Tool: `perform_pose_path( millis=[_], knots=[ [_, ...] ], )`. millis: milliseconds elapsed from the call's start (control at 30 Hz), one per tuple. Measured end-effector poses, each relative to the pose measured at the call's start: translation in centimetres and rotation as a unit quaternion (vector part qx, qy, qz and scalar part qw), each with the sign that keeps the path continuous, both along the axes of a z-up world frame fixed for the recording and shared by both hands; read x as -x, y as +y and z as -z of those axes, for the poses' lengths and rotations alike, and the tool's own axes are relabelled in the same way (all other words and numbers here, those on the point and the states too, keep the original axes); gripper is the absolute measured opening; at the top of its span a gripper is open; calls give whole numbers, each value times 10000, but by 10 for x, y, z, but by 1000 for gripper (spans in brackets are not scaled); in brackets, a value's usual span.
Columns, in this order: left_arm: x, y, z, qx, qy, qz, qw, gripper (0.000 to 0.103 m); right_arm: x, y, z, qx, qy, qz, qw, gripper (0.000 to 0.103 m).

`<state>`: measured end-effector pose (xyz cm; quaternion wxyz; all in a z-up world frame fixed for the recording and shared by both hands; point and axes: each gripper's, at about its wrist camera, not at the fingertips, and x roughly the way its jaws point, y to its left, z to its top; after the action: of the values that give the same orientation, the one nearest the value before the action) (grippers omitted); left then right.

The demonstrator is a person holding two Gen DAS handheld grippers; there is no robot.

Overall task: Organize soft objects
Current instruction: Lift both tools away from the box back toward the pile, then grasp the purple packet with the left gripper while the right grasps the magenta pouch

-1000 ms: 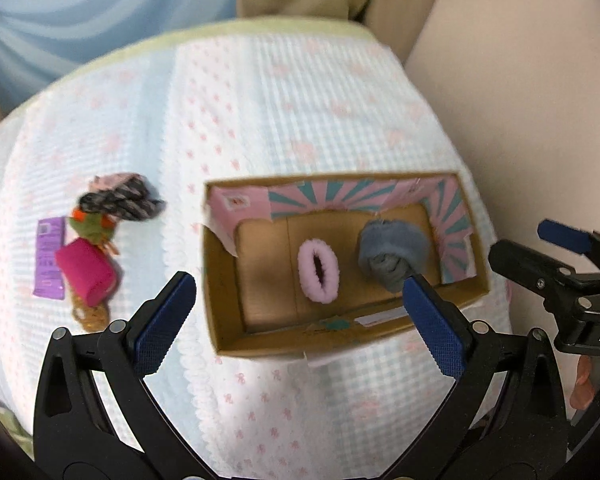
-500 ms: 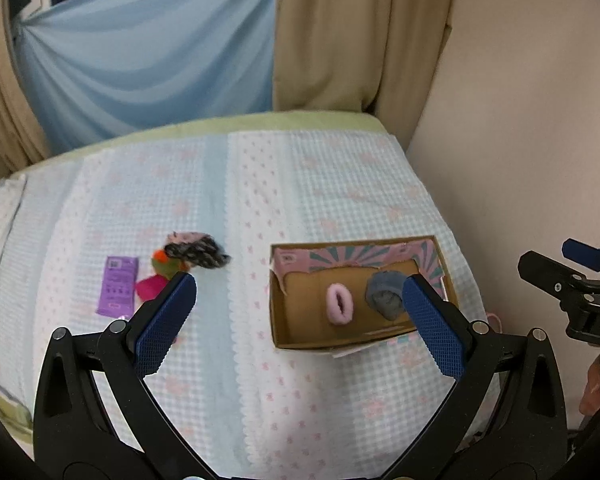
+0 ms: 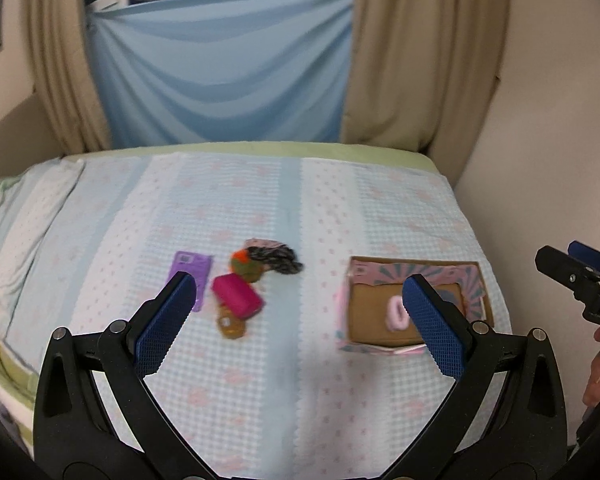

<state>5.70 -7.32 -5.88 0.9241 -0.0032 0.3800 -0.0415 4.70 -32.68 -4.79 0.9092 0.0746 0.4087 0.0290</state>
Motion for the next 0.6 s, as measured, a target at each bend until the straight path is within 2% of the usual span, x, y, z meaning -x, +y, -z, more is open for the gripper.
perform_pose_path(
  millis=[167, 433, 600],
  knots=[
    [-4, 60, 9, 111, 49, -145, 9998, 103, -7, 45, 6, -141, 95, -264, 9995, 103],
    [-39, 157, 23, 217, 302, -56, 9993, 103, -32, 123, 16, -379, 204, -117, 9990, 103],
    [-72, 207, 54, 248, 551, 10, 9982, 103, -58, 178, 29, -354, 290, -187, 9988, 103]
  ],
)
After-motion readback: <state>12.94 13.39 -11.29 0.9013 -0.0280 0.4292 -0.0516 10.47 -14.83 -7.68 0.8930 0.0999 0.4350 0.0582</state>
